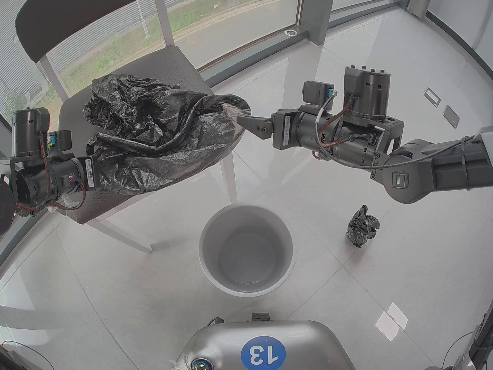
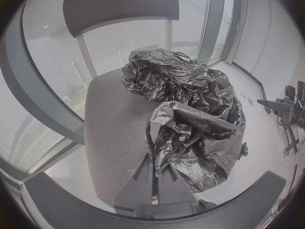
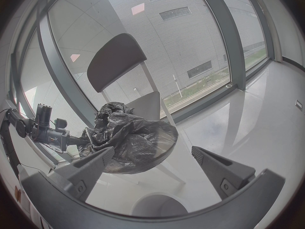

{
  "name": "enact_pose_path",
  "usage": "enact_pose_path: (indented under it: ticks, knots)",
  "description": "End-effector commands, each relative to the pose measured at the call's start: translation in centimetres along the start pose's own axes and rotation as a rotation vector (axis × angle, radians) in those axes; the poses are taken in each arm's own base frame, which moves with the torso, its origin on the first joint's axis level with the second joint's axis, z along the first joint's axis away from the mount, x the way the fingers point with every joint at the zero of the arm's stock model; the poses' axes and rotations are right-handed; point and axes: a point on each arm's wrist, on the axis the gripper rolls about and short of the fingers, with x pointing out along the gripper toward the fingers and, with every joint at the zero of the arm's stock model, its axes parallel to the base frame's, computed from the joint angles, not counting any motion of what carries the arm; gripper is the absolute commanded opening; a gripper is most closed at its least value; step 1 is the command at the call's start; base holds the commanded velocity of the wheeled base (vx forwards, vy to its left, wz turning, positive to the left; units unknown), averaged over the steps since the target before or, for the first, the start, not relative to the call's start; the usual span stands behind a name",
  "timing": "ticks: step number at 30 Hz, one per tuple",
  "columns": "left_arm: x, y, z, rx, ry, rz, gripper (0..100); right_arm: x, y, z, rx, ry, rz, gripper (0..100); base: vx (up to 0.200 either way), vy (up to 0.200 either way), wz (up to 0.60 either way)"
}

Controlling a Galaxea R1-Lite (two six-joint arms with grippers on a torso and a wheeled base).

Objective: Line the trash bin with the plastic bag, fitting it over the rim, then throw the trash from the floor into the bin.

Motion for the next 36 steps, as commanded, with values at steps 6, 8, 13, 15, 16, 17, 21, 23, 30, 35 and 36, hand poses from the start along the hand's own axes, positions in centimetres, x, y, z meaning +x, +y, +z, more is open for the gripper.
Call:
enact_pose_path:
  ticks: [6,8,13,15,16,17,21,23,30,35,36]
  knots:
    - [-0.3,1.3,0.1,-0.022,-0.009,0.045,0,0.4,-0.9,-0.7,0.004,0.021,-0.019,100,0.0,0.0,0.0]
    - [-0.6,1.7,0.2,-0.029,-0.014,0.061,0,0.7,-1.0,-1.3,0.006,0.034,-0.02,100,0.0,0.0,0.0]
    - [-1.2,2.6,-0.5,-0.042,-0.005,0.074,0,1.3,-1.2,-2.0,0.009,0.05,-0.02,100,0.0,0.0,0.0]
    - [-1.3,2.6,-1.0,-0.039,0.012,0.069,0,1.5,-1.2,-2.1,0.01,0.05,-0.02,100,0.0,0.0,0.0]
    - [-1.3,2.6,-1.2,-0.039,0.015,0.069,0,1.5,-1.2,-2.1,0.01,0.05,-0.019,100,0.0,0.0,0.0]
    - [-1.4,2.6,-1.2,-0.038,0.017,0.068,0,1.5,-1.2,-2.1,0.009,0.051,-0.021,100,0.0,0.0,0.0]
    - [-1.3,2.4,-1.0,-0.04,0.009,0.054,0,1.6,-1.3,-2.4,0.012,0.06,-0.022,100,0.0,0.0,0.0]
    - [-1.3,2.4,-0.7,-0.041,-0.004,0.05,0,1.7,-1.3,-2.6,0.013,0.065,-0.021,100,0.0,0.0,0.0]
    - [-1.9,0.7,0.9,-0.04,-0.063,-0.02,0,2.1,-1.5,-3.4,0.031,0.081,-0.025,100,0.0,0.0,0.0]
    - [-2.1,-0.8,2.3,-0.038,-0.104,-0.081,0,2.1,-1.6,-3.2,0.06,0.077,-0.029,100,0.0,0.0,0.0]
    - [-2.1,-1.2,2.6,-0.034,-0.113,-0.096,0,2.1,-1.7,-3.3,0.06,0.08,-0.032,100,0.0,0.0,0.0]
